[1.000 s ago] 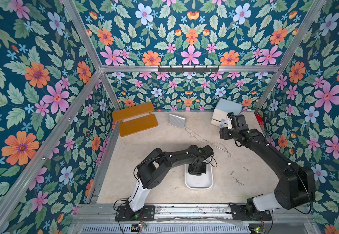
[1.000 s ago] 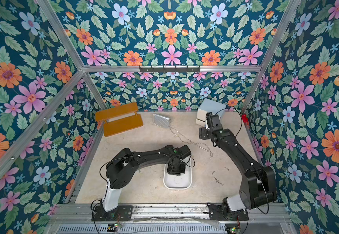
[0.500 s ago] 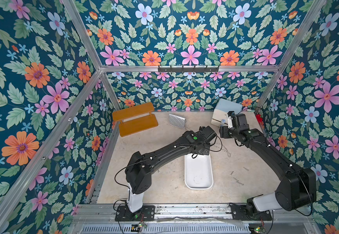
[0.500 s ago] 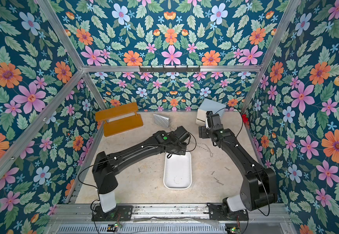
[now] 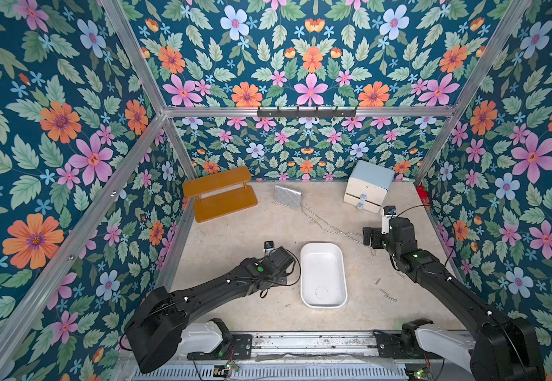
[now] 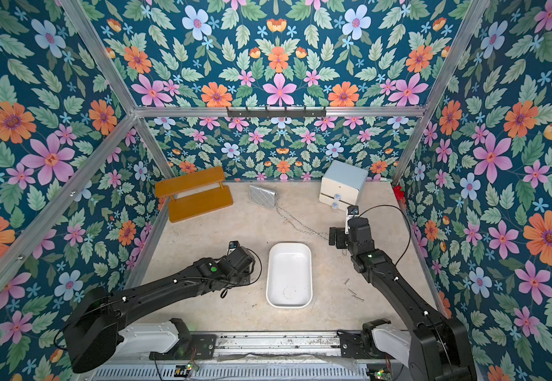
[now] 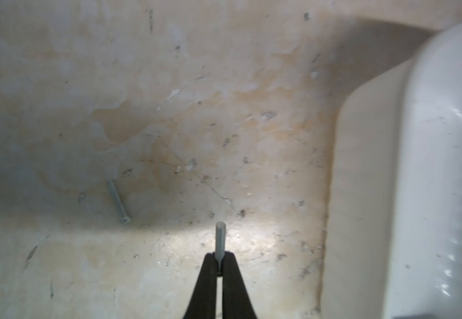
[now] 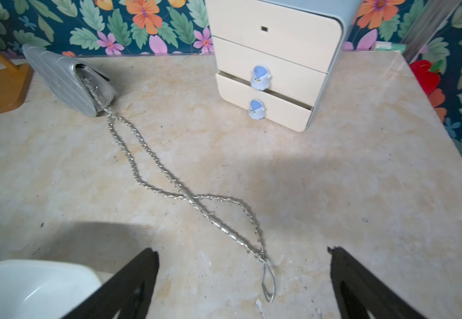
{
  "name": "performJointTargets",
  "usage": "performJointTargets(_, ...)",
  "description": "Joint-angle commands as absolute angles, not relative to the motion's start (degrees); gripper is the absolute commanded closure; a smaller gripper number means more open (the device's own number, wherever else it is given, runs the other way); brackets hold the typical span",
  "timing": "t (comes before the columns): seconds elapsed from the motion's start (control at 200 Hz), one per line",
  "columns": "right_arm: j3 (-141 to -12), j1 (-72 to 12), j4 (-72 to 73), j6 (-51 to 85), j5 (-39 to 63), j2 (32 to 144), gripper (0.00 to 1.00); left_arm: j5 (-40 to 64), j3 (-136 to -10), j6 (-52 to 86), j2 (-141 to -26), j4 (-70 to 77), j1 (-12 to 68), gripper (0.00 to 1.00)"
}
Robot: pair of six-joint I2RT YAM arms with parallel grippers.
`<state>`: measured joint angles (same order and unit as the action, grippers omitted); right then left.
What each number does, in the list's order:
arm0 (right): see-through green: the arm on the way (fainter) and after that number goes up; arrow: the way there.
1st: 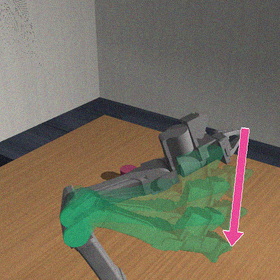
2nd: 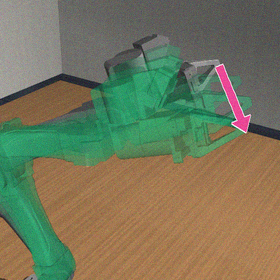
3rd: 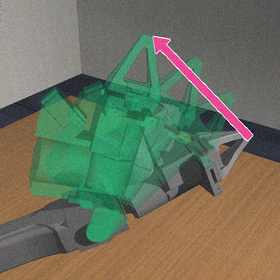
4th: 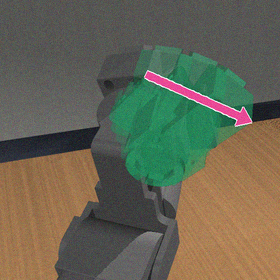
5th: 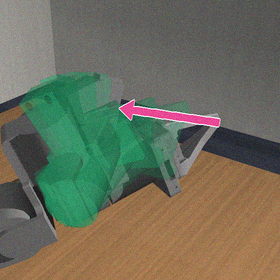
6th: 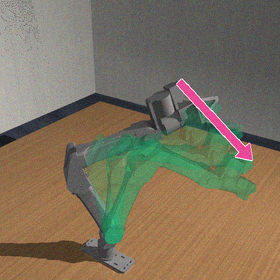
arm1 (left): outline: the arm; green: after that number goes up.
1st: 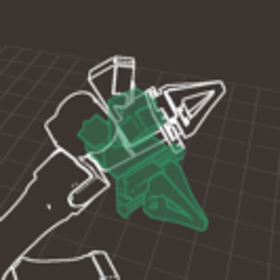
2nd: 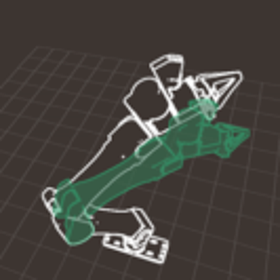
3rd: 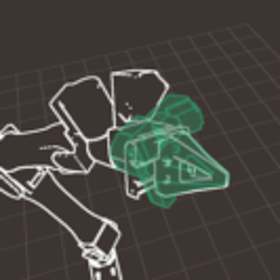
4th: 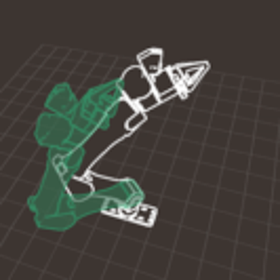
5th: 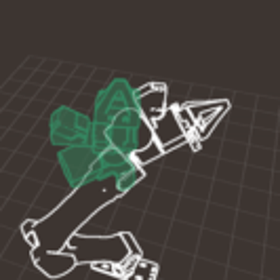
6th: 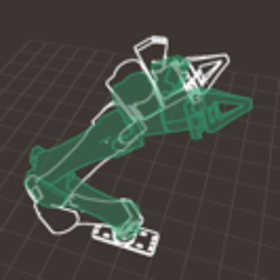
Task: Take out the screws from the storage box
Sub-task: Place the screw at the center of the board, then reset both arms
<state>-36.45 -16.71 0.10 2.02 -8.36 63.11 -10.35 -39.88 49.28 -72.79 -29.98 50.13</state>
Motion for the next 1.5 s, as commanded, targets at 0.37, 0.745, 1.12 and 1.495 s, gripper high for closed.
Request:
performJointTargets(0.37,-29.1,-12.6,8.1,9.0,-25.9,64.0,0.0,-6.6,-36.3,44.9,-83.9,-13.2,46.3,0.89)
performJointTargets(0.745,-22.4,-8.9,14.3,6.6,-24.3,61.4,0.0,-31.3,-50.6,44.6,-65.0,-31.9,46.3,0.01)
performJointTargets(1.12,-25.1,-6.6,32.8,0.4,-23.7,78.0,0.0,-74.8,-11.1,26.0,-38.0,13.4,32.5,0.02)
performJointTargets(1.495,-23.9,-4.5,40.5,1.3,-18.9,81.8,0.0,-52.7,-2.1,17.4,-52.3,44.0,11.5,0.01)
